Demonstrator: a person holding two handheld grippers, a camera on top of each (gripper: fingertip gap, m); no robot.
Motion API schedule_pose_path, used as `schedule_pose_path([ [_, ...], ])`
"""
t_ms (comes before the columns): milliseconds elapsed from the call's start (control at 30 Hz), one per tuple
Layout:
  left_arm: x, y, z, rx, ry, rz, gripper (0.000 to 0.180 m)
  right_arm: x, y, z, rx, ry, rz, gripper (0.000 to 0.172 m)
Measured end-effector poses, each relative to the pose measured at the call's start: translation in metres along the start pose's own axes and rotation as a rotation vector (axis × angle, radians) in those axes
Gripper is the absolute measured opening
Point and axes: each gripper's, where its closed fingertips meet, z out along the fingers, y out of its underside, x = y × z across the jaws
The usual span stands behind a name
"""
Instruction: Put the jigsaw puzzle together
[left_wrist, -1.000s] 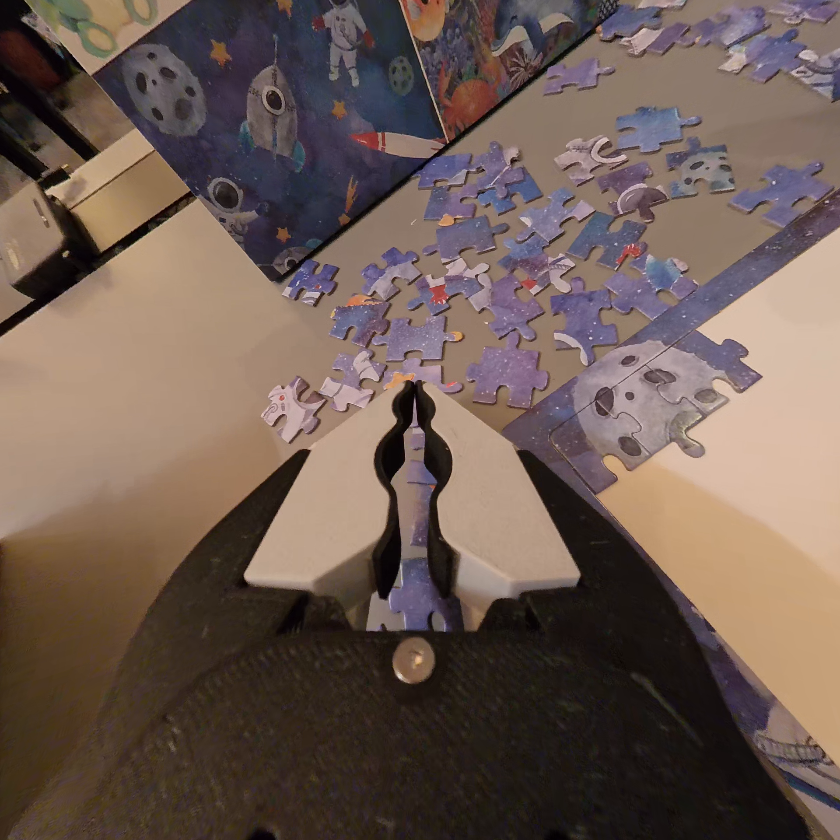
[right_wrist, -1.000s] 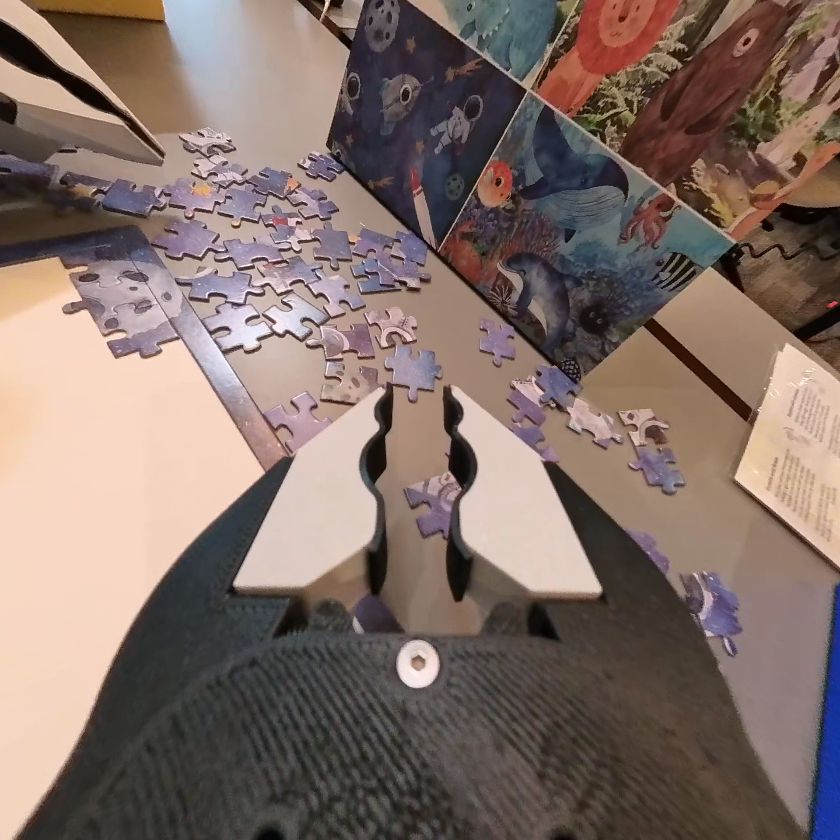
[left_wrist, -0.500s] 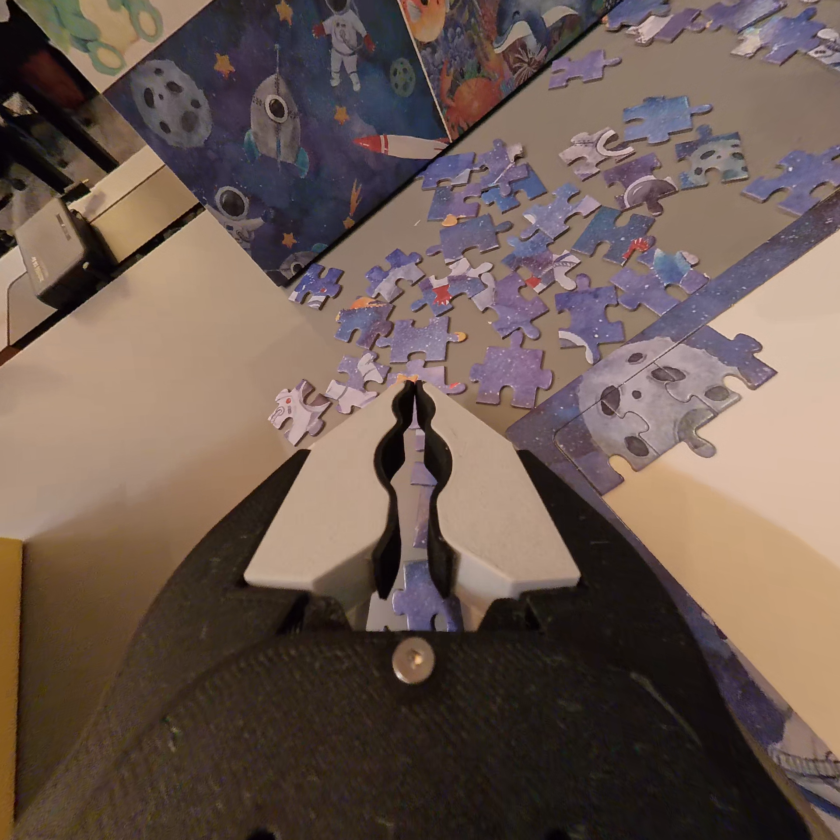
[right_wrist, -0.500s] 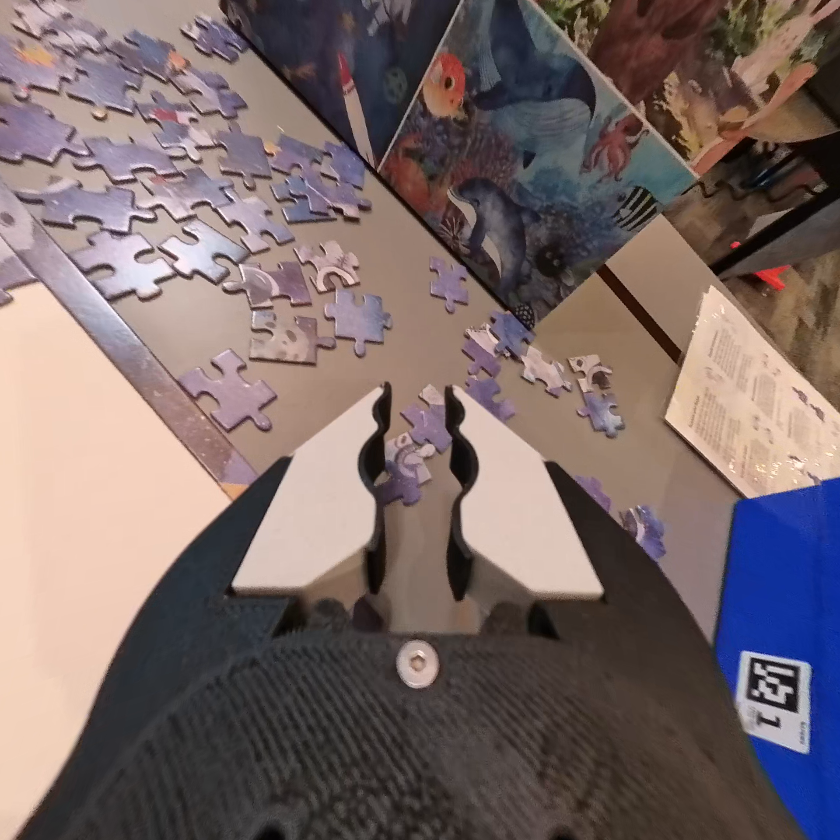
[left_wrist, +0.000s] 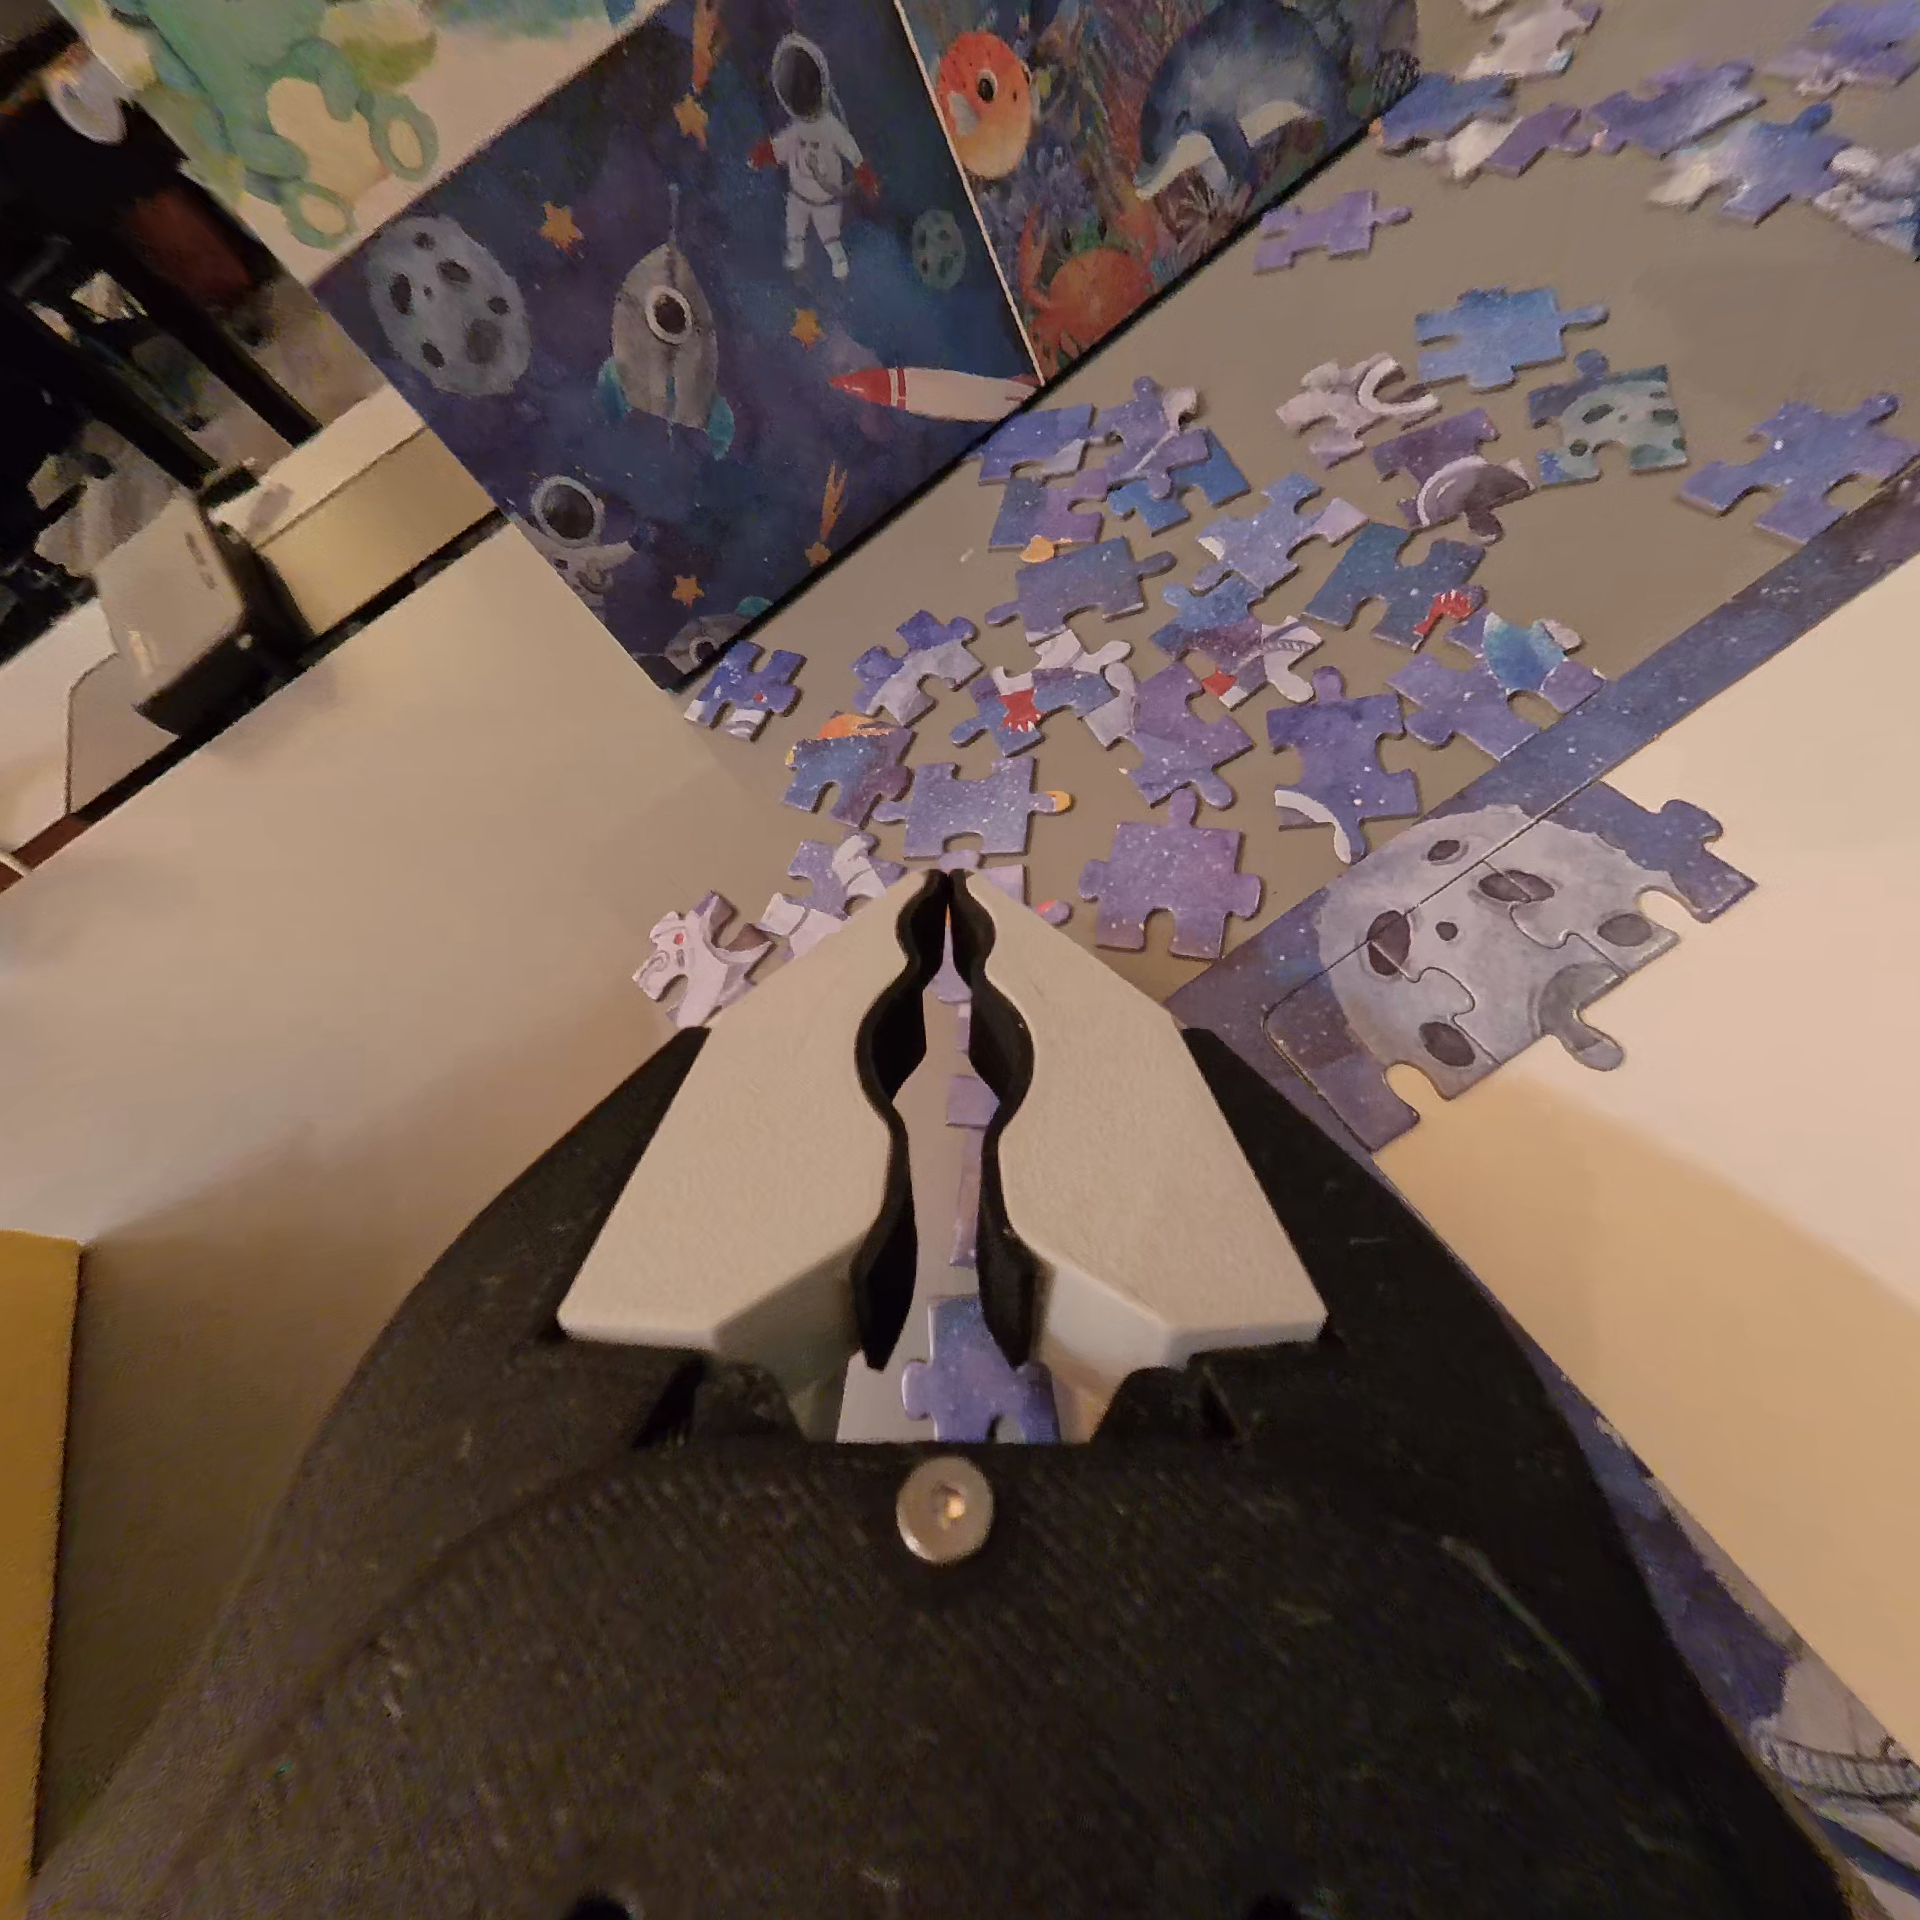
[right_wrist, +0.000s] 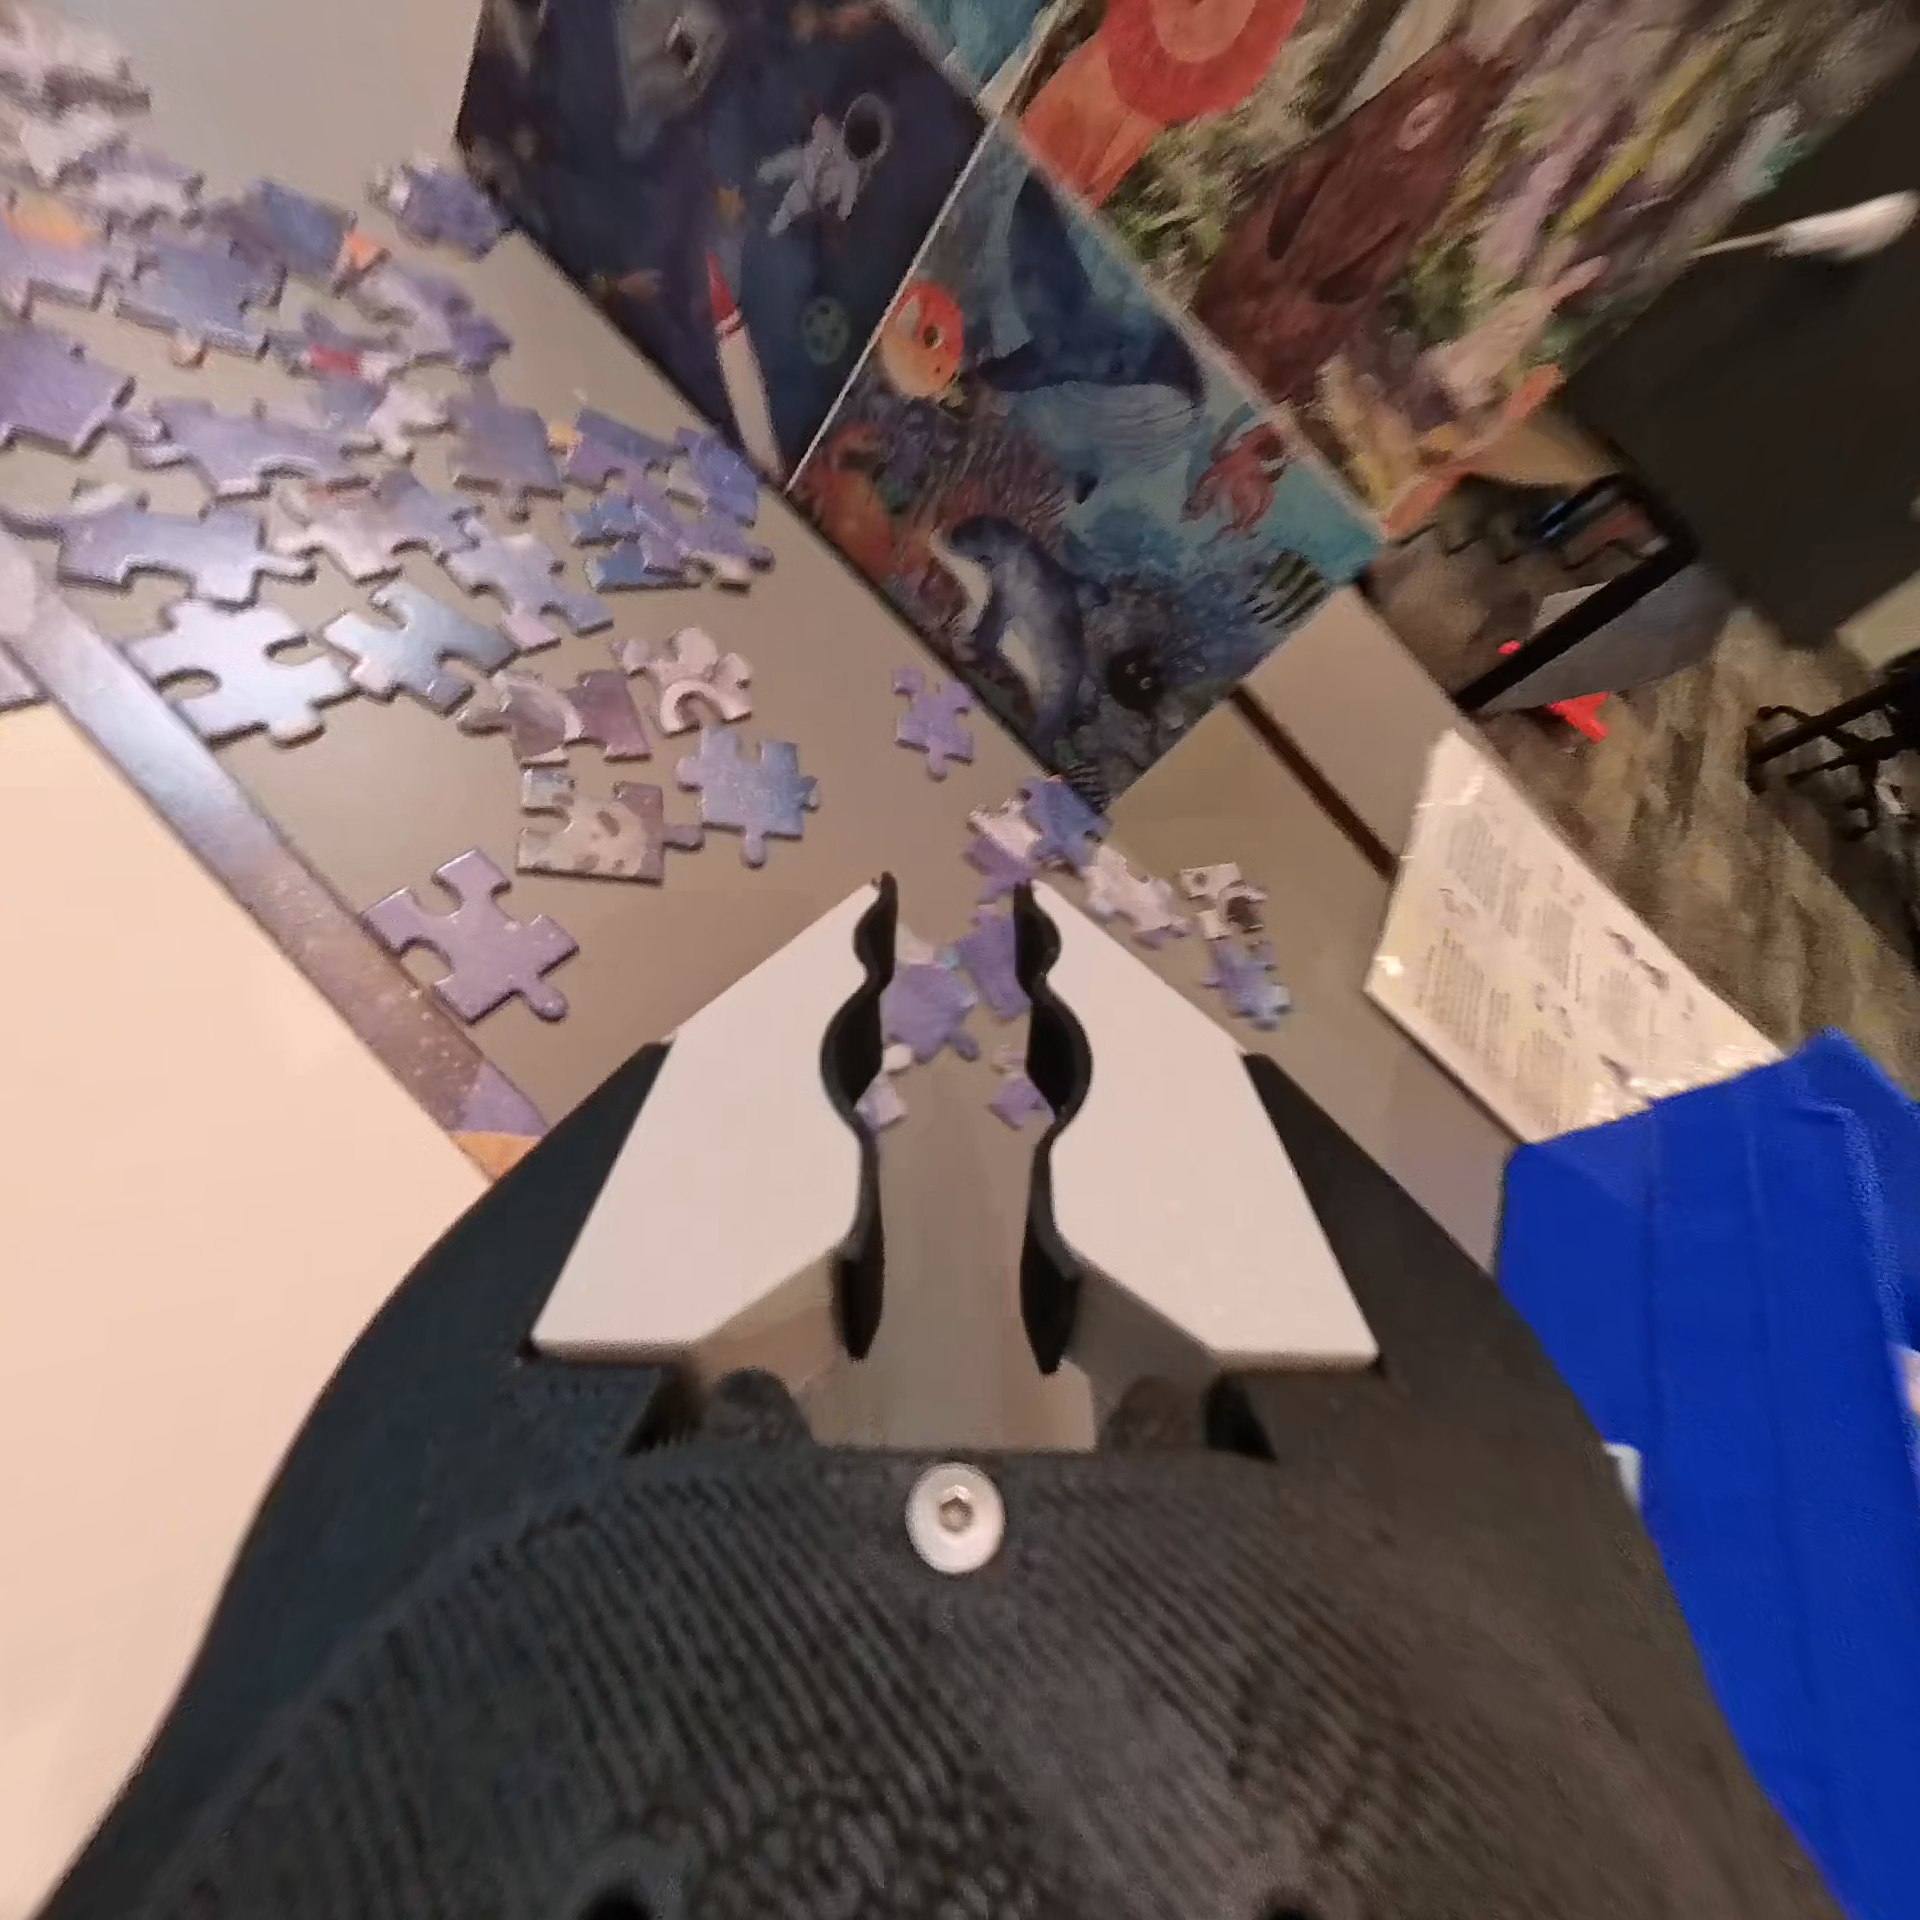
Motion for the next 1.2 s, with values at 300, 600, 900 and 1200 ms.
schedule_pose_path([
  [300,-0.018,-0.027,-0.021,0.188,-0.049,-0.08,0.0,0.109,-0.022,-0.106,0.367,0.329,0.209,0.006],
  [600,-0.023,-0.03,-0.025,0.233,-0.014,-0.177,0.0,0.1,-0.008,-0.094,0.302,0.29,0.193,0.006],
  [900,-0.021,-0.03,-0.024,0.228,-0.019,-0.151,0.0,0.1,-0.017,-0.1,0.418,0.222,0.33,0.006],
  [1200,-0.02,-0.03,-0.023,0.223,-0.014,-0.148,0.0,0.104,-0.016,-0.103,0.472,0.177,0.43,0.009],
])
